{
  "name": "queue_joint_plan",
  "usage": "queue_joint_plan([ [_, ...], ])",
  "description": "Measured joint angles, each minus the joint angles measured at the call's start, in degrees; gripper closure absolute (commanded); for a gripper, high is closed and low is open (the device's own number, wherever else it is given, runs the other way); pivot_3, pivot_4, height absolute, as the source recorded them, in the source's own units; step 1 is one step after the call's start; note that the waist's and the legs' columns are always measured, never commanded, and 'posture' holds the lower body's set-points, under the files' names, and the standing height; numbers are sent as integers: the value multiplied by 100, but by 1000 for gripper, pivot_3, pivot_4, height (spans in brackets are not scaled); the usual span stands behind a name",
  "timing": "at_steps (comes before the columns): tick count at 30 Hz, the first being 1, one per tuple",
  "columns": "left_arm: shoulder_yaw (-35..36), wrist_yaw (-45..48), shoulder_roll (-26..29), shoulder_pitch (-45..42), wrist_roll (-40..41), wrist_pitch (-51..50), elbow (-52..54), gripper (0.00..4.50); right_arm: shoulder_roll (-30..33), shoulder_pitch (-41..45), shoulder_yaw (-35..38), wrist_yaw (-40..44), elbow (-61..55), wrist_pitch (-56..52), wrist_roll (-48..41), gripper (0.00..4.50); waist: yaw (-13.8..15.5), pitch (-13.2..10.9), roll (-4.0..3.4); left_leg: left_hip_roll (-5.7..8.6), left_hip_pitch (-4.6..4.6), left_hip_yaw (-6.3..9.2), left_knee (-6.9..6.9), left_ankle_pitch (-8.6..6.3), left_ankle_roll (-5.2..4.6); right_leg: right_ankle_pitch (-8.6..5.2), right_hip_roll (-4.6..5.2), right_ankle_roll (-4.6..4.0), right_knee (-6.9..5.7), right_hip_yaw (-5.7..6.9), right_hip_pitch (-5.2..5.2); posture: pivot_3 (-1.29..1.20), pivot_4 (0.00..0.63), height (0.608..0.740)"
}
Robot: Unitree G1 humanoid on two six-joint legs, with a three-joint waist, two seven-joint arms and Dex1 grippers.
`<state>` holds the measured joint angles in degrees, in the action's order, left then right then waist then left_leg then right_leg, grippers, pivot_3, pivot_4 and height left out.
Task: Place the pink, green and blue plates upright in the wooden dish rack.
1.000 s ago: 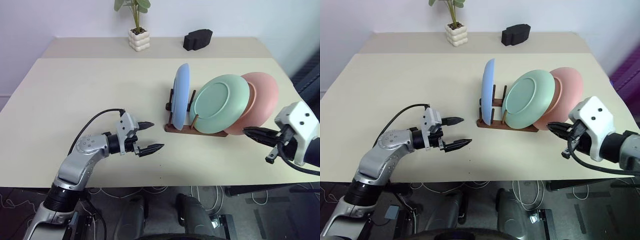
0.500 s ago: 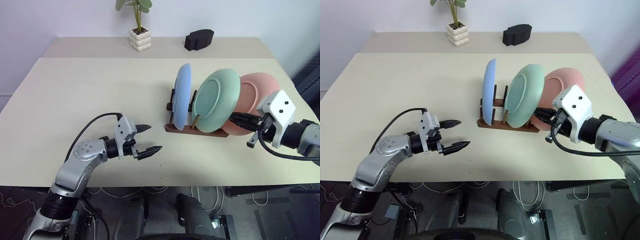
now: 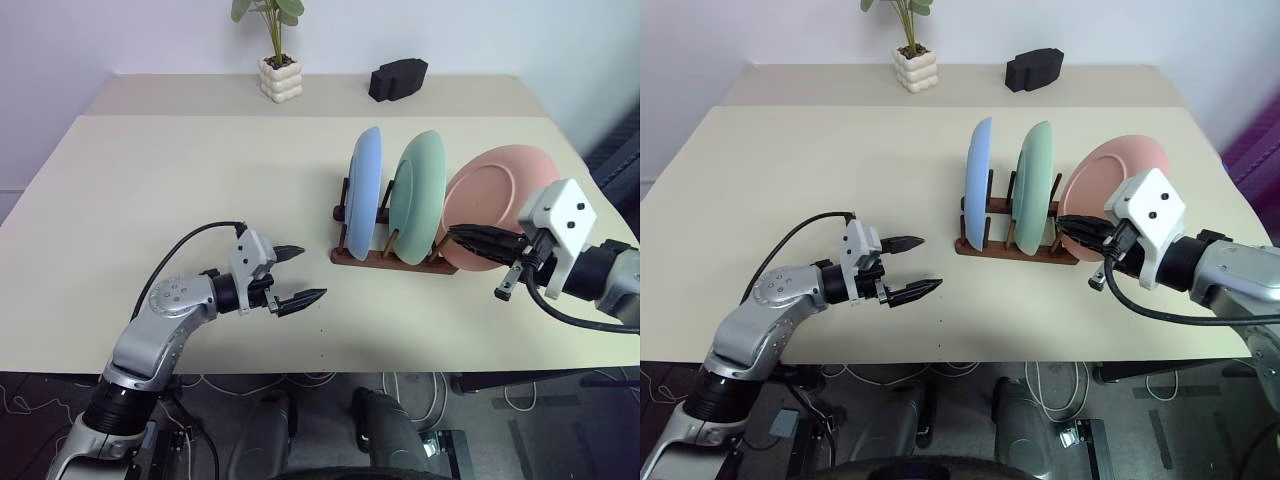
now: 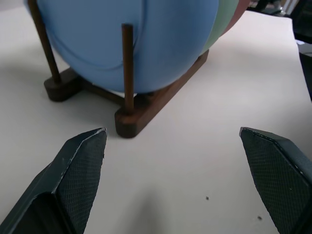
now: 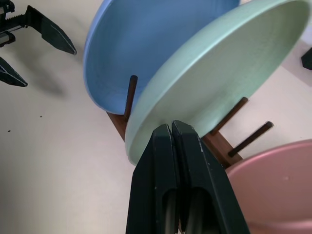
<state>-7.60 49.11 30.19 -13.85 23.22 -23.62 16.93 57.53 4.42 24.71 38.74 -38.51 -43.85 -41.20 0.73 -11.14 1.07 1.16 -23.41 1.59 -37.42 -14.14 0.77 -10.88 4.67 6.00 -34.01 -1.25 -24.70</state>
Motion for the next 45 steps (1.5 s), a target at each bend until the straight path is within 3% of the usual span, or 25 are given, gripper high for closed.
queue_joint_plan([
  [7,-79,124,-130,-221,3,-101,-98,0,407,552,1298,-251,399,-130,196,4480,4,0,1,1,0,1,0,0,0,0,-1,0,0,1,2,0,150,736],
  [12,-126,150,-200,-280,0,-129,-119,0,661,-201,1656,-100,829,-51,1074,4480,2,1,0,3,1,-1,-1,0,0,0,1,0,0,0,4,0,150,736],
  [18,-209,152,-225,-281,-2,-131,-121,0,667,-993,1482,129,1182,264,1963,4480,-33,6,-9,5,9,-5,-1,0,0,-1,-3,1,-5,-2,6,0,150,736],
  [29,-213,73,-214,-236,-1,-169,-94,0,376,-224,870,407,598,282,1306,4480,8,5,-9,4,5,3,-6,0,0,-3,-1,7,-5,0,9,0,150,736],
  [38,-223,69,-226,-216,-4,-191,-99,0,364,-626,887,436,775,259,1585,4480,7,5,-7,5,3,3,-12,0,0,-1,0,3,-5,-1,11,0,150,736],
  [45,-191,-298,-428,-383,-329,220,-650,0,-390,-1189,1014,396,1560,745,1968,4480,-3,9,-6,10,10,5,-20,-1,-3,-1,-7,3,-9,2,20,0,150,736],
])
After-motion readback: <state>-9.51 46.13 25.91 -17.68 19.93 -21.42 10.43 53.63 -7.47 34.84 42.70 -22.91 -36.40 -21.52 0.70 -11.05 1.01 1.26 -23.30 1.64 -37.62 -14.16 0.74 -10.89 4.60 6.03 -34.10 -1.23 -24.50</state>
